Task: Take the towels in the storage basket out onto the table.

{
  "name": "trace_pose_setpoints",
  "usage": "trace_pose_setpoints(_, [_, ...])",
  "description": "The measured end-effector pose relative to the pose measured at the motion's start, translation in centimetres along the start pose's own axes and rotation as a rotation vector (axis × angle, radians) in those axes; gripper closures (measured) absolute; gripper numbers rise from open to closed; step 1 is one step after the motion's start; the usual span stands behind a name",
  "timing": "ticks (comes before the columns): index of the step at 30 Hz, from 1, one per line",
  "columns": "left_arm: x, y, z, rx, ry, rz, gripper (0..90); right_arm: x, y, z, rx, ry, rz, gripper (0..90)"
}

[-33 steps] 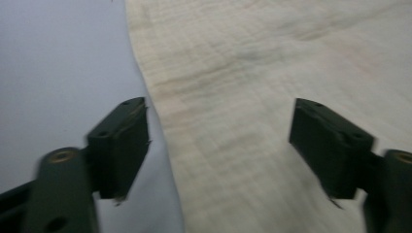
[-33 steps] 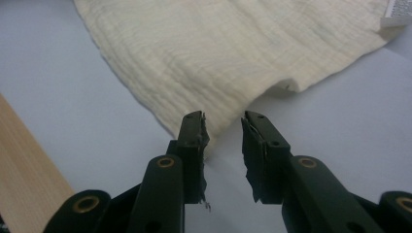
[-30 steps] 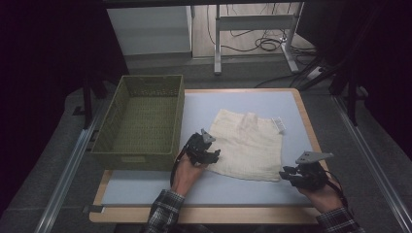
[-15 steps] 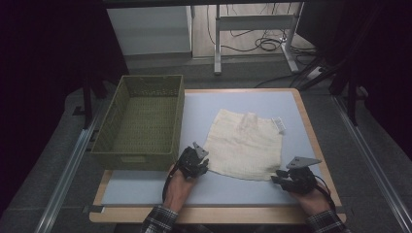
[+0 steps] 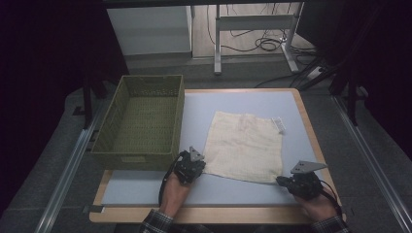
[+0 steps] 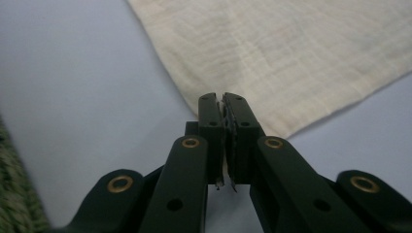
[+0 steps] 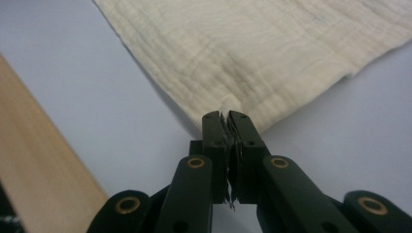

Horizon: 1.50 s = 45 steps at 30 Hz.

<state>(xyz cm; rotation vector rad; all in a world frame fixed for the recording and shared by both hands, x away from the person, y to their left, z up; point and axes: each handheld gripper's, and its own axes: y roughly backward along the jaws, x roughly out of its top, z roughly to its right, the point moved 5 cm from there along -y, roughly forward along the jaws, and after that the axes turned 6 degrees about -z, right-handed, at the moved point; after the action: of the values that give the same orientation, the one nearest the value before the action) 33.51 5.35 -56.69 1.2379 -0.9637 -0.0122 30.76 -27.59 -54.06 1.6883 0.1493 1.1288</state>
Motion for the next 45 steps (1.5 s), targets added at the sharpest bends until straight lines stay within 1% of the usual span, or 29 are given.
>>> trace_pose_setpoints(4, [-0.6, 0.7, 1.2, -0.052, -0.014, 0.006, 86.4, -1.0, 1.0, 0.2, -0.006, -0.007, -0.008, 86.0])
trace_pose_setpoints(5, [-0.8, 0.9, 1.5, -0.064, -0.017, 0.004, 86.0, -1.4, 1.2, 0.3, -0.004, -0.018, -0.012, 85.9])
trace_pose_setpoints(7, [-1.3, 1.3, 2.1, -0.074, -0.034, -0.005, 85.5, -2.2, 1.4, 0.5, 0.000, -0.035, -0.019, 86.0])
trace_pose_setpoints(9, [-1.7, 1.5, 2.4, -0.078, -0.042, -0.009, 85.4, -3.0, 1.6, 0.4, 0.009, -0.046, -0.028, 86.0])
trace_pose_setpoints(10, [-1.9, 1.7, 2.5, -0.084, -0.043, -0.011, 83.9, -3.4, 1.7, 0.3, 0.014, -0.052, -0.034, 85.9])
trace_pose_setpoints(11, [-2.0, 1.8, 2.5, -0.093, -0.038, -0.010, 79.3, -3.8, 1.8, 0.2, 0.021, -0.052, -0.042, 85.6])
trace_pose_setpoints(12, [-1.9, 1.9, 2.3, -0.090, -0.038, 0.004, 71.1, -4.0, 1.9, 0.0, 0.031, -0.051, -0.047, 84.4])
trace_pose_setpoints(13, [-1.7, 2.0, 2.1, -0.074, -0.031, 0.019, 61.5, -4.2, 2.1, 0.1, 0.034, -0.042, -0.051, 81.4])
trace_pose_setpoints(14, [-1.4, 2.0, 1.8, -0.060, -0.024, 0.027, 55.9, -4.2, 2.2, 0.3, 0.024, -0.035, -0.050, 77.4])
trace_pose_setpoints(15, [-1.0, 1.9, 1.6, -0.058, -0.016, 0.036, 51.2, -4.0, 2.3, 0.6, 0.009, -0.041, -0.046, 73.7])
trace_pose_setpoints(16, [-0.5, 1.8, 1.3, -0.056, -0.011, 0.046, 47.0, -3.8, 2.5, 1.1, 0.001, -0.050, -0.035, 70.2])
trace_pose_setpoints(18, [0.6, 1.4, 1.0, -0.057, -0.008, 0.061, 42.6, -3.1, 2.7, 2.0, 0.004, -0.074, -0.007, 64.2])
trace_pose_setpoints(19, [1.1, 1.0, 0.9, -0.055, -0.011, 0.061, 40.1, -2.6, 2.6, 2.5, -0.007, -0.080, -0.001, 62.2])
trace_pose_setpoints(21, [2.3, 0.2, 0.7, -0.062, -0.010, 0.065, 37.8, -1.8, 2.4, 3.6, -0.026, -0.089, 0.013, 58.9])
trace_pose_setpoints(23, [3.4, -0.8, 0.5, -0.066, -0.012, 0.074, 35.4, -0.9, 1.9, 4.8, -0.035, -0.113, 0.024, 56.0])
trace_pose_setpoints(24, [3.9, -1.2, 0.4, -0.062, -0.013, 0.073, 34.5, -0.5, 1.7, 5.3, -0.036, -0.121, 0.028, 56.0])
trace_pose_setpoints(25, [4.3, -1.7, 0.2, -0.057, -0.017, 0.071, 33.4, -0.1, 1.4, 5.9, -0.040, -0.119, 0.030, 55.7])
trace_pose_setpoints(27, [5.2, -2.4, -0.2, -0.043, -0.018, 0.064, 30.9, 0.7, 0.9, 7.0, -0.064, -0.126, 0.045, 54.3])
trace_pose_setpoints(30, [6.6, -3.3, -1.1, -0.027, -0.011, 0.064, 29.0, 1.7, 0.1, 8.7, -0.070, -0.156, 0.061, 52.2])
trace_pose_setpoints(31, [7.1, -3.6, -1.4, -0.018, -0.016, 0.068, 28.6, 2.0, -0.2, 9.2, -0.073, -0.160, 0.064, 51.1])
trace_pose_setpoints(32, [7.5, -3.9, -1.7, -0.018, -0.018, 0.072, 27.9, 2.3, -0.5, 9.6, -0.079, -0.163, 0.062, 50.8])
trace_pose_setpoints(33, [7.9, -4.2, -1.9, -0.033, -0.014, 0.073, 27.2, 2.6, -0.7, 10.1, -0.086, -0.165, 0.064, 50.5])
trace_pose_setpoints(34, [8.3, -4.6, -2.2, -0.044, -0.008, 0.072, 26.7, 3.0, -1.0, 10.5, -0.090, -0.169, 0.066, 49.8])
trace_pose_setpoints(37, [9.4, -5.7, -3.0, -0.057, 0.011, 0.069, 24.9, 3.9, -1.9, 11.5, -0.099, -0.181, 0.063, 47.3])
trace_pose_setpoints(39, [10.0, -6.3, -3.7, -0.043, 0.016, 0.067, 24.0, 4.5, -2.4, 12.1, -0.102, -0.191, 0.057, 45.9])
trace_pose_setpoints(40, [10.3, -6.5, -4.1, -0.032, 0.009, 0.065, 23.4, 4.8, -2.7, 12.5, -0.106, -0.193, 0.058, 45.3])
trace_pose_setpoints(42, [10.9, -6.9, -4.9, -0.024, 0.015, 0.066, 23.3, 5.4, -3.0, 13.2, -0.113, -0.202, 0.059, 45.2])
trace_pose_setpoints(43, [11.2, -7.1, -5.5, -0.014, 0.026, 0.068, 23.3, 5.7, -3.1, 13.4, -0.111, -0.209, 0.062, 45.1])
trace_pose_setpoints(45, [11.5, -7.3, -6.2, -0.007, 0.042, 0.071, 23.4, 6.3, -3.4, 14.1, -0.122, -0.206, 0.066, 45.1])
